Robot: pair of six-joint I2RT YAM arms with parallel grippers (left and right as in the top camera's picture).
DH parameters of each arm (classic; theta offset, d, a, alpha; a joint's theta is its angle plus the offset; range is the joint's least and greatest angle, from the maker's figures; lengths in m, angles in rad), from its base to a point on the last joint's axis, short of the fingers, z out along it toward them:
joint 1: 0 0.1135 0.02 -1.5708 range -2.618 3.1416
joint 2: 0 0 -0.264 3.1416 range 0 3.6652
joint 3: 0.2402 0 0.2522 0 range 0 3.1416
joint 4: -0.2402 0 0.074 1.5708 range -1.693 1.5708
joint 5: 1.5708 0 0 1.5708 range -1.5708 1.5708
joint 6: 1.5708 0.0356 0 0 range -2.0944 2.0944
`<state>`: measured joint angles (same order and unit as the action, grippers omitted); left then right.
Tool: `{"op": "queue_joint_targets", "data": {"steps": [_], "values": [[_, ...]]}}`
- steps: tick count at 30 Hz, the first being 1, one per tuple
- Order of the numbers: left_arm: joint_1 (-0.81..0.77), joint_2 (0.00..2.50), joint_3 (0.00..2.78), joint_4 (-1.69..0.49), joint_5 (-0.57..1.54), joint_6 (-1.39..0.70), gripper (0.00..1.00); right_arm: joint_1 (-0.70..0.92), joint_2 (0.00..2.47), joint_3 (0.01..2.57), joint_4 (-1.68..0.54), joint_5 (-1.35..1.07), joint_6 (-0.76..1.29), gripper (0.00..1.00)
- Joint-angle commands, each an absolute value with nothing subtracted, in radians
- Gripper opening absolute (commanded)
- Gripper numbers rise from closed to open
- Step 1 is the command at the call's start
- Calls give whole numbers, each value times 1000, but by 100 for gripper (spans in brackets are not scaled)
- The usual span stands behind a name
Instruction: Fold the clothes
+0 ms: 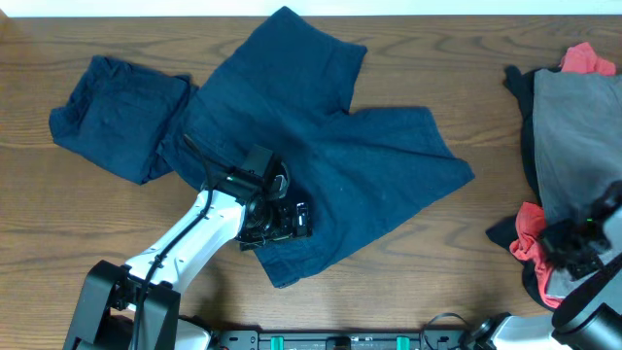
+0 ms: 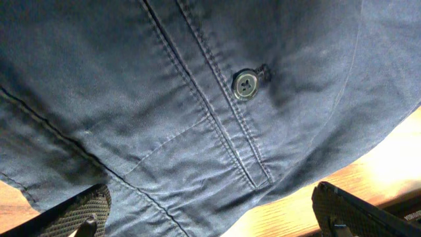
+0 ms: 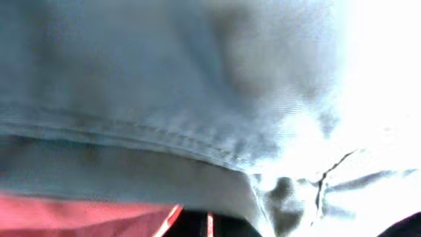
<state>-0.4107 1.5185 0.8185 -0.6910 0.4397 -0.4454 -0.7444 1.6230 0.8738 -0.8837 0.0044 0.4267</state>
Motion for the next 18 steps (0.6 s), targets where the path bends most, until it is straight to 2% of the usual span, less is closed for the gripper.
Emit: {"op": "queue_joint_targets", "data": {"steps": [1, 3, 6, 11, 14, 18], "values": [[-414, 1528, 810, -693, 445, -450, 98, -745, 1627, 950, -894, -351, 200, 3], [-414, 1528, 810, -690, 445, -450, 99, -717, 1627, 973, -941, -477, 102, 10], [-414, 1528, 810, -691, 445, -450, 98, -664, 1627, 987, -985, -503, 56, 13], [-414, 1528, 810, -691, 445, -450, 98, -579, 1627, 986, -973, -501, 47, 27], [-414, 1528, 810, -691, 445, -450, 98, -527, 1627, 978, -911, -501, 48, 64], [-414, 1528, 810, -690, 445, -451, 98, -470, 1629, 940, -811, -466, 110, 68]]}}
